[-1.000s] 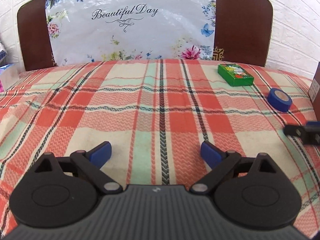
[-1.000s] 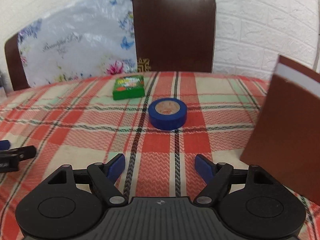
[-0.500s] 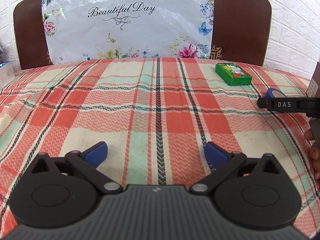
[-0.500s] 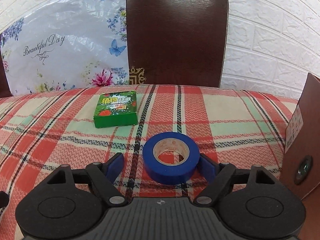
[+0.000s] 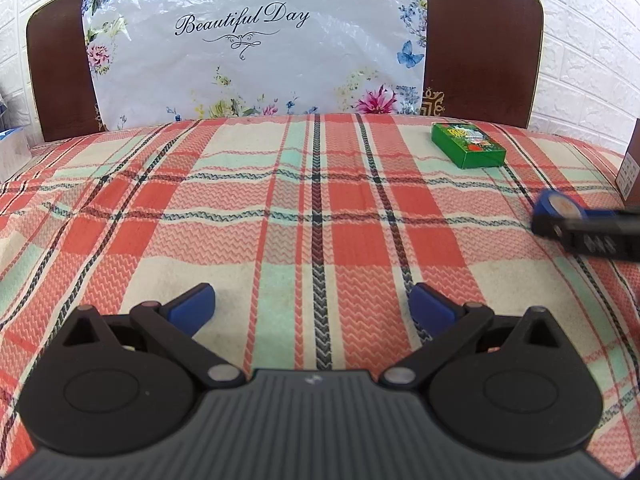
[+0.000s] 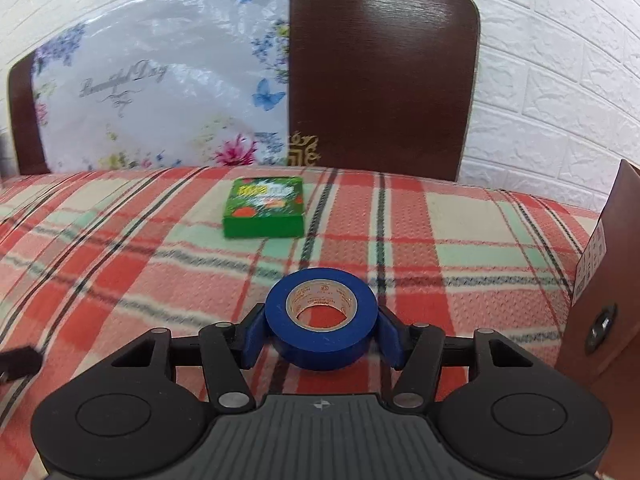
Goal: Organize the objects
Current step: 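Grasp the blue tape roll with the right gripper and lift it, then grasp the blue tape roll with the left gripper and carry it to the box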
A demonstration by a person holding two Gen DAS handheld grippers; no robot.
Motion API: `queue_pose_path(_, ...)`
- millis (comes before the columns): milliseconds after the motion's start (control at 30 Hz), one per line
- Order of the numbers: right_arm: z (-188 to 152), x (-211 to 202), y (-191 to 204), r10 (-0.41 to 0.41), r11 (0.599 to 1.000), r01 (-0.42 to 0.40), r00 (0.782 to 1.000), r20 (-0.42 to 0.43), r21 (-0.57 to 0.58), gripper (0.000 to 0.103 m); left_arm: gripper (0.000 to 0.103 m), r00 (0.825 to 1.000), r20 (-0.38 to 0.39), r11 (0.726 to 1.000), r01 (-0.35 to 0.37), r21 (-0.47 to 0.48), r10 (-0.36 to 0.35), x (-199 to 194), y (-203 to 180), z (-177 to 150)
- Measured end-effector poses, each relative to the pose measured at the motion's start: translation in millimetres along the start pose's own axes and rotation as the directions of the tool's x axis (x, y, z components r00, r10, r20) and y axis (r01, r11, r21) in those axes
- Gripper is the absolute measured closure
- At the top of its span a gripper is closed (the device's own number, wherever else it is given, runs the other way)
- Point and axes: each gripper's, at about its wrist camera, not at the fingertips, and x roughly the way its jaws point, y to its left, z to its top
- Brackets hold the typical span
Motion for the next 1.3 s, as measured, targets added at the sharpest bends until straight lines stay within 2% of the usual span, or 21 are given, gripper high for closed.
queue_pose_path(167, -28.7, -45.9, 5.9, 0.071, 0.996, -0.072, 0.997, -0.02, -0.048, 0.047, 0.0, 1.0, -0.002, 1.0, -0.004, 0.002, 0.004, 0.0, -0.5, 0.3)
queue_pose_path(267, -49.6, -78.5, 8.1, 0.096, 0.993, -0.098, 0.995, -0.028, -0.067, 0.047, 0.0, 0.999, -0.029, 1.0, -0.026, 0.013, 0.026, -0.6, -4.3, 4.2)
queue_pose_path(300, -56.3, -88.4, 7.9, 0.099, 0.993, -0.1, 0.995, -0.027, -0.068, 0.047, 0.003, 0.999, -0.045, 0.999, -0.03, 0.012, 0.031, -2.8, -6.5, 6.3)
queue_pose_path(333, -62.1, -97.6, 7.0, 0.101, 0.992, -0.103, 0.995, -0.026, -0.069, 0.046, 0.011, 0.998, -0.063, 1.0, -0.01, -0.003, 0.01, -7.4, -9.1, 8.8)
queue_pose_path(367, -67.5, -106.8, 4.5, 0.104, 0.993, -0.106, 0.994, -0.021, -0.061, 0.043, 0.012, 0.997, -0.074, 0.999, 0.032, -0.019, -0.033, -14.1, -13.3, 11.5)
queue_pose_path(433, -77.7, -121.7, -2.1, 0.123, 0.992, -0.124, 0.992, -0.02, -0.031, 0.041, 0.02, 0.982, -0.097, 0.986, 0.155, -0.052, -0.16, -27.1, -26.5, 16.3)
queue_pose_path(500, -84.1, -129.7, -4.7, 0.121, 0.993, -0.121, 0.993, -0.014, -0.012, 0.041, 0.024, 0.955, -0.123, 0.963, 0.264, -0.049, -0.268, -37.3, -48.5, 21.3)
queue_pose_path(567, -84.1, -130.4, -3.5, 0.113, 0.993, -0.113, 0.993, -0.013, -0.012, 0.041, 0.027, 0.933, -0.15, 0.944, 0.33, -0.012, -0.328, -44.5, -74.5, 24.6)
queue_pose_path(633, -83.8, -129.5, -1.3, 0.107, 0.994, -0.107, 0.994, -0.016, -0.024, 0.041, 0.037, 0.909, -0.178, 0.923, 0.386, 0.013, -0.378, -48.6, -96.1, 25.5)
queue_pose_path(667, -83.2, -128.5, 0.0, 0.105, 0.994, -0.106, 0.994, -0.015, -0.029, 0.041, 0.04, 0.897, -0.198, 0.912, 0.409, 0.025, -0.396, -49.3, -105.3, 25.3)
queue_pose_path(700, -83.8, -129.2, -0.2, 0.108, 0.994, -0.109, 0.994, -0.015, -0.031, 0.041, 0.044, 0.892, -0.218, 0.909, 0.414, 0.044, -0.396, -49.2, -114.0, 24.2)
queue_pose_path(767, -82.1, -126.6, -1.6, 0.119, 0.993, -0.119, 0.993, -0.018, -0.026, 0.041, 0.048, 0.895, -0.251, 0.915, 0.398, 0.072, -0.369, -44.7, -127.3, 22.6)
queue_pose_path(867, -80.2, -122.7, -5.6, 0.125, 0.992, -0.125, 0.992, -0.018, -0.024, 0.042, 0.061, 0.873, -0.33, 0.917, 0.397, 0.05, -0.36, -27.0, -137.1, 17.8)
queue_pose_path(900, -78.6, -119.8, -5.8, 0.128, 0.991, -0.128, 0.992, -0.018, -0.026, 0.044, 0.065, 0.88, -0.323, 0.92, 0.388, 0.061, -0.35, -25.4, -139.5, 16.1)
queue_pose_path(933, -77.0, -116.8, -5.5, 0.139, 0.99, -0.139, 0.99, -0.02, -0.029, 0.049, 0.076, 0.886, -0.311, 0.92, 0.385, 0.078, -0.344, -26.3, -141.5, 14.9)
queue_pose_path(967, -75.8, -114.4, -4.2, 0.149, 0.988, -0.15, 0.989, -0.023, -0.038, 0.049, 0.082, 0.879, -0.316, 0.913, 0.4, 0.079, -0.358, -27.7, -142.4, 15.4)
queue_pose_path(1033, -75.1, -113.7, -2.0, 0.152, 0.987, -0.153, 0.988, -0.016, -0.059, 0.049, 0.083, 0.885, -0.311, 0.918, 0.389, 0.085, -0.346, -34.9, -143.9, 21.5)
queue_pose_path(1100, -74.6, -120.6, -2.6, 0.152, 0.987, -0.151, 0.988, 0.018, -0.062, 0.049, 0.083, 0.888, -0.275, 0.908, 0.406, 0.098, -0.368, -50.1, -147.4, 35.3)
queue_pose_path(1200, -64.8, -140.3, -12.8, 0.114, 0.992, -0.107, 0.986, 0.118, -0.059, 0.049, 0.083, 0.886, -0.205, 0.888, 0.444, 0.117, -0.416, -73.3, -164.6, 65.8)
queue_pose_path(1300, -44.8, -162.6, -31.5, 0.032, 0.998, -0.018, 0.97, 0.241, -0.06, 0.049, 0.083, 0.874, -0.135, 0.858, 0.484, 0.173, -0.466, -90.7, -198.2, 98.1)
